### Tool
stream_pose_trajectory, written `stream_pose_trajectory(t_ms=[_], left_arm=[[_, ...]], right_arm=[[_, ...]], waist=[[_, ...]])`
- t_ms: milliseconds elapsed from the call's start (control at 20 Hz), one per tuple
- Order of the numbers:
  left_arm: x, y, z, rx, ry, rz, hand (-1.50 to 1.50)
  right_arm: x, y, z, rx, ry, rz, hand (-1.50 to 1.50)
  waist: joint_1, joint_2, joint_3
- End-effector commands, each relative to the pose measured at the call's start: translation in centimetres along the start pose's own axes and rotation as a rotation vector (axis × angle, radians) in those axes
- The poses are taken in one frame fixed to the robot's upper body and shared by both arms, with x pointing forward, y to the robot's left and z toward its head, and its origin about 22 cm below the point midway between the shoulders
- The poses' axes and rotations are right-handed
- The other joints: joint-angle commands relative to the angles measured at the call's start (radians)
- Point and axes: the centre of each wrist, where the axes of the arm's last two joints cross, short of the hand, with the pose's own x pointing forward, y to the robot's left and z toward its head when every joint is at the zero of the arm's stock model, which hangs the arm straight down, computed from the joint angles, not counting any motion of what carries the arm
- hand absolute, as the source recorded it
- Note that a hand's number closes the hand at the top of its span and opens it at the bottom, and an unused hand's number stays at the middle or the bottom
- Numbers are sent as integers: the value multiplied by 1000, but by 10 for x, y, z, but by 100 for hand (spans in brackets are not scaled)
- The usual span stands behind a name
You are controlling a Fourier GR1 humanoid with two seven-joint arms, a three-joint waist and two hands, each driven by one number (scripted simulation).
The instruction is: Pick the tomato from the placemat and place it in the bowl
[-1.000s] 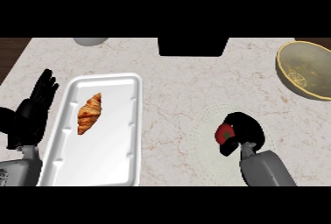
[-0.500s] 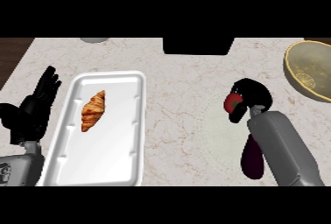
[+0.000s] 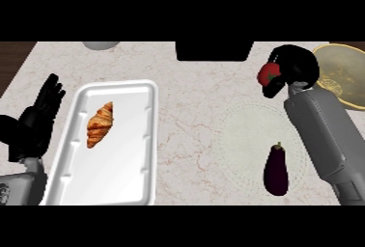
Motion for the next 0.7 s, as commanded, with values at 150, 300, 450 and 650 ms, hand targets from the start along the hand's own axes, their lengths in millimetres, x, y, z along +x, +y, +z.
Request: stream_pose_trajectory(t_ms=[150, 300, 450, 650], left_arm=[[-7, 0, 1, 21, 25, 0, 0], [-4, -12, 3, -2, 1, 5, 0], [-4, 6, 7, 11, 5, -7, 0], [4, 5, 14, -11, -1, 6, 0]], right_arm=[[9, -82, 14, -368, 36, -145, 150], [-6, -117, 11, -395, 71, -181, 150], [-32, -131, 15, -403, 114, -203, 150], [-62, -118, -8, -405, 151, -245, 150]], waist=[[-25, -5, -1], [-13, 0, 0], [-9, -1, 0], [4, 4, 0]])
